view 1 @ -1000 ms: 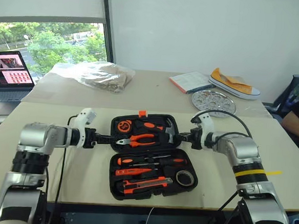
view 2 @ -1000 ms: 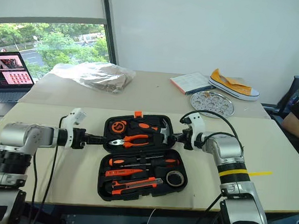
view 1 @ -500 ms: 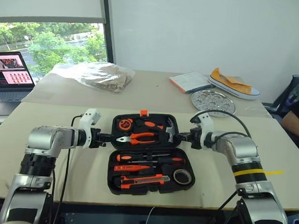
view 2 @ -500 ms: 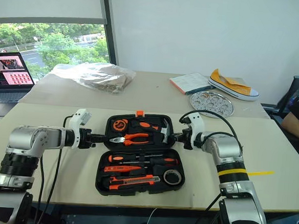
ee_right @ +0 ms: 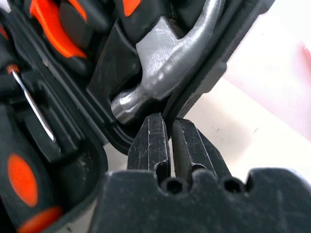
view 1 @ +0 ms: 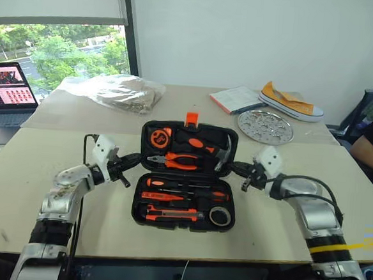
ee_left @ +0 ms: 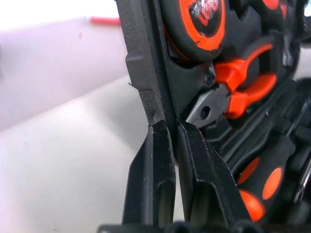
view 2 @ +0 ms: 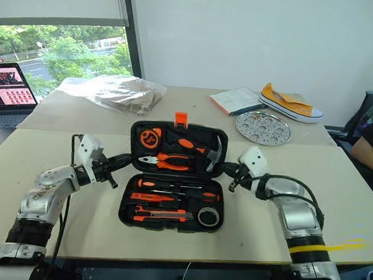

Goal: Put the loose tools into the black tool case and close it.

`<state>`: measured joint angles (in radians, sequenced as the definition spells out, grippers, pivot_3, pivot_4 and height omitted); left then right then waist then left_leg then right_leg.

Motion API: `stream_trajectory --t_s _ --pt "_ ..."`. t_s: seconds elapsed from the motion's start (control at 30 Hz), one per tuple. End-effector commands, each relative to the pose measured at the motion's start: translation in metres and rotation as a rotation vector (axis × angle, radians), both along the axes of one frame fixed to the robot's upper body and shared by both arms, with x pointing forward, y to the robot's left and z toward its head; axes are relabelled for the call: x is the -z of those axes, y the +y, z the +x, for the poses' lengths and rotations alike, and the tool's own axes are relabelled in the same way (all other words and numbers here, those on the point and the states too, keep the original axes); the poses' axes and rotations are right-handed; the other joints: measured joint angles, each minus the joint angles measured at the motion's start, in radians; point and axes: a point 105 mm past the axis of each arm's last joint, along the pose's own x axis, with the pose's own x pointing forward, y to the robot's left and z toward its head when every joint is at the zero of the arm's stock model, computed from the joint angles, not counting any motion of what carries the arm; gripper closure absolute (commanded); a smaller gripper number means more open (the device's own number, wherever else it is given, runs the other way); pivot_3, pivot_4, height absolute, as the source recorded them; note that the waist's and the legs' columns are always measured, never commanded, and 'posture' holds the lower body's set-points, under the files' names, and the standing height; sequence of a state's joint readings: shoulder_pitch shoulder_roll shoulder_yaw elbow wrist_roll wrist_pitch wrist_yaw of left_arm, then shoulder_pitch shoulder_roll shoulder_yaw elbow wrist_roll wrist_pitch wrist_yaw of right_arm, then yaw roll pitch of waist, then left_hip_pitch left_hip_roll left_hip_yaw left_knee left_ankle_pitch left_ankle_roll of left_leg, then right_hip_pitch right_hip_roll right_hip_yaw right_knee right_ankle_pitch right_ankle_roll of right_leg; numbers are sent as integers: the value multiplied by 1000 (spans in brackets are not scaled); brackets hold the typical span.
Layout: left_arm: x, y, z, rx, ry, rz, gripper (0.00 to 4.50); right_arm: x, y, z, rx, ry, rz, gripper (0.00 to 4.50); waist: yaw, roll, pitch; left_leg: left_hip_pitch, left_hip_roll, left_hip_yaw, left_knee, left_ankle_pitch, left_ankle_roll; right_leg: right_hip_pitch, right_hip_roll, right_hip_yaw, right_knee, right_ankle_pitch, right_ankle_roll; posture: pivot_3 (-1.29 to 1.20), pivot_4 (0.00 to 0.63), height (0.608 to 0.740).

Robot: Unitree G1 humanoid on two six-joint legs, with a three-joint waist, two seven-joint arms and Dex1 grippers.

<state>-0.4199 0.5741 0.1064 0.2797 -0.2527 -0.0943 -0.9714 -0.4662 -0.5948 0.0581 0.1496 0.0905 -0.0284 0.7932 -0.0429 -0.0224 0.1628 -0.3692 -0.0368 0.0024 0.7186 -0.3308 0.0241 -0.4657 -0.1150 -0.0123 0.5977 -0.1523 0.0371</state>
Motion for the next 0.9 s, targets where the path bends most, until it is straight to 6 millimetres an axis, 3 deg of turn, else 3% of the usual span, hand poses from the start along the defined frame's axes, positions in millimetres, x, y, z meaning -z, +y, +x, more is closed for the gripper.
stream_trajectory --t_s 0.03,0.17,0.23,0.27,0.3,0.33,0.5,0.53,0.6,0.7,0.73,0.8,0.9 --pt "28 5 -28 111 -134 287 4477 18 -1 -26 -122 -192 -229 4500 2 1 -1 3 0 0 -4 0 0 3 0 0 -3 0 0 0 150 740" --pt "54 19 -42 131 -222 450 4477 49 -9 -41 -198 -253 -386 4500 3 1 -1 21 1 5 -7 -3 5 21 0 0 -6 0 0 0 150 740" --pt "63 22 -48 153 -230 480 4477 60 -12 -47 -230 -247 -405 4500 2 1 -1 33 3 5 -8 -9 16 33 1 0 -11 -1 0 0 150 740" --pt "68 23 -51 154 -197 463 4500 65 -16 -48 -231 -235 -415 3663 2 1 -1 39 4 5 -8 -10 17 40 1 0 -14 -3 1 0 150 740" --pt "70 24 -52 148 -180 446 4500 68 -18 -49 -236 -234 -422 3520 2 1 -2 43 6 5 -8 -11 18 45 2 0 -15 -3 1 0 150 740" --pt "70 26 -53 146 -163 435 3727 71 -22 -49 -232 -222 -431 3228 2 1 -2 46 7 6 -8 -12 18 47 2 1 -16 -3 1 0 150 740" --pt "74 44 -58 118 30 365 2143 62 -32 -51 -219 -210 -393 1516 3 0 -1 45 9 12 -8 -12 19 42 2 3 -6 -3 1 0 150 740" --pt "72 51 -56 95 77 346 1850 59 -37 -52 -199 -188 -373 1438 4 0 -1 45 10 12 -8 -12 19 43 3 2 -6 -3 1 0 150 740" --pt "67 59 -50 45 144 288 1850 56 -46 -57 -171 -119 -321 1438 9 1 -1 45 10 11 -8 -12 19 43 3 2 -6 -3 0 0 150 740" --pt "52 57 -36 12 163 200 1798 52 -57 -70 -152 -2 -238 2152 22 1 -1 45 10 11 -8 -13 20 42 3 2 -6 -4 0 0 150 740" --pt "42 53 -28 -2 153 165 2354 50 -59 -78 -160 29 -216 2507 28 1 -1 44 10 11 -8 -13 20 42 3 1 -6 -4 0 0 150 740" --pt "29 45 -16 -10 152 112 2807 47 -58 -91 -170 109 -176 3116 35 1 0 42 10 10 -7 -13 20 41 2 1 -7 -4 0 0 150 740" --pt "12 29 2 13 155 64 3973 48 -46 -120 -233 236 -143 4179 45 0 0 39 10 9 -4 -13 20 41 3 -1 -7 -4 1 0 150 740"
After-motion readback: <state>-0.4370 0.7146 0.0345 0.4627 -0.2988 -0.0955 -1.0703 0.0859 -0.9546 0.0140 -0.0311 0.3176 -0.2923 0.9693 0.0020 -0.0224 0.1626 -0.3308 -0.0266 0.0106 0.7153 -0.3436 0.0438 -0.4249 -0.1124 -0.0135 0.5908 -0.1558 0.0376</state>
